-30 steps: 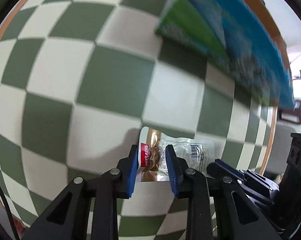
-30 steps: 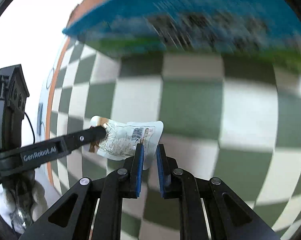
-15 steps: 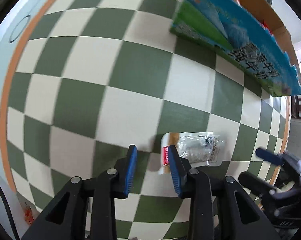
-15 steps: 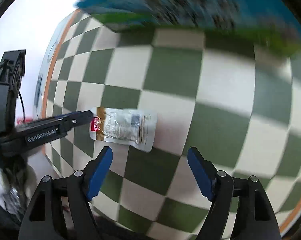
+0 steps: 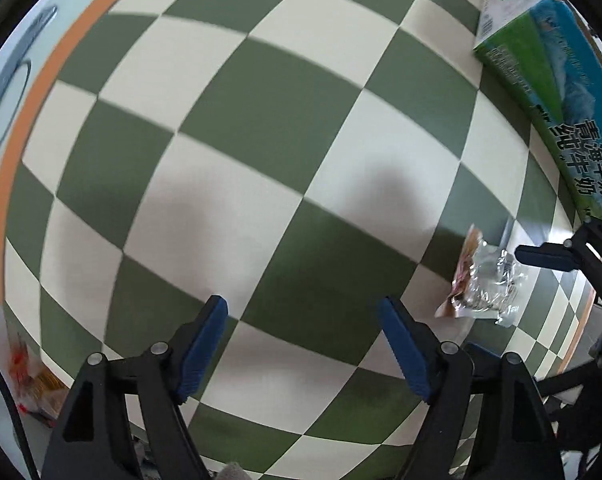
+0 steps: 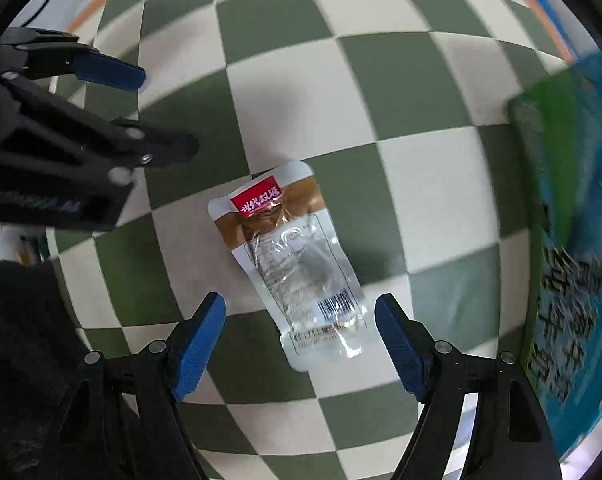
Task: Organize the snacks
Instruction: 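Close the right gripper on the clear wrapper and lift it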
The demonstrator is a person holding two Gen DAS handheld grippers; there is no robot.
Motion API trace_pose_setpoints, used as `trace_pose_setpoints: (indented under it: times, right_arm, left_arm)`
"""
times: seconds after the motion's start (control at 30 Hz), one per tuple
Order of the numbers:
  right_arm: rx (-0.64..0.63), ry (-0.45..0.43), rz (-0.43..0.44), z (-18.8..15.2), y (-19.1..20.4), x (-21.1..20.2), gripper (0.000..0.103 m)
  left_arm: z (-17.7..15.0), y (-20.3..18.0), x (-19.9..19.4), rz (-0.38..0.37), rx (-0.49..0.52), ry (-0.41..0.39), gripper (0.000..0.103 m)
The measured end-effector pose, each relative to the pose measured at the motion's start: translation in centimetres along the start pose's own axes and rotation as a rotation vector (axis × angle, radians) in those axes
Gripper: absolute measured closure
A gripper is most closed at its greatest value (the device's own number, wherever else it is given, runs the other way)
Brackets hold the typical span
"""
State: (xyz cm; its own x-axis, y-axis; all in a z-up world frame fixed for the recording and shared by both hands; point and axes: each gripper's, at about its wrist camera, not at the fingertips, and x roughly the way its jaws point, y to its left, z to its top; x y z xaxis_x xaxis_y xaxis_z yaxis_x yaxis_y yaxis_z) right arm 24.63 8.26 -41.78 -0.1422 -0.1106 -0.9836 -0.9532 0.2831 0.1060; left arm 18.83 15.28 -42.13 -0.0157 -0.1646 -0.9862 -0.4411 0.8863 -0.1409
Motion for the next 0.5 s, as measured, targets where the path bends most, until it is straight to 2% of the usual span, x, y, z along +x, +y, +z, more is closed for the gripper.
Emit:
trace_pose_setpoints:
  times: [0.07, 0.1, 0.17, 0.27, 0.3, 0.33, 0.37, 0.5]
  right_arm:
    - [-0.011, 0.039, 0.013, 0.2, -0.1, 1.0, 0.023]
    - [-0.013, 0.058, 0.02, 0.2, -0.3, 1.6, 0.02]
    - [-0.004, 0.053, 0.012, 0.5, -0.4, 1.6, 0.02]
    - [0.084, 0.033, 0.015, 0.9, -1.0, 1.4, 0.022]
    - [0.112, 0.018, 0.001, 1.0, -1.1, 1.4, 0.028]
    - [0.142, 0.005, -0.025, 2.1, -0.9, 1.6, 0.034]
    - [0.173, -0.006, -0.049, 2.0, -1.0, 1.5, 0.036]
    - [0.403, -0.039, -0.043, 0.6, -2.0, 1.0, 0.058]
  left_arm:
    - [-0.3, 0.1, 0.2, -0.002, -0.005, -0.004, 0.025]
    - [-0.4, 0.1, 0.3, 0.003, -0.001, -0.013, 0.025]
    - [-0.6, 0.2, 0.2, 0.022, 0.015, -0.033, 0.025]
    - [-0.7, -0.1, 0.1, 0.04, 0.033, -0.05, 0.025]
    - [-0.7, -0.2, 0.0, 0.043, 0.038, -0.051, 0.024]
    - [-0.6, -0.3, 0.0, 0.046, 0.046, -0.053, 0.015]
    - [-0.5, -0.7, 0.0, 0.05, 0.05, -0.056, 0.011]
    - [0.6, 0.0, -1.1, 0.041, 0.046, -0.059, 0.011]
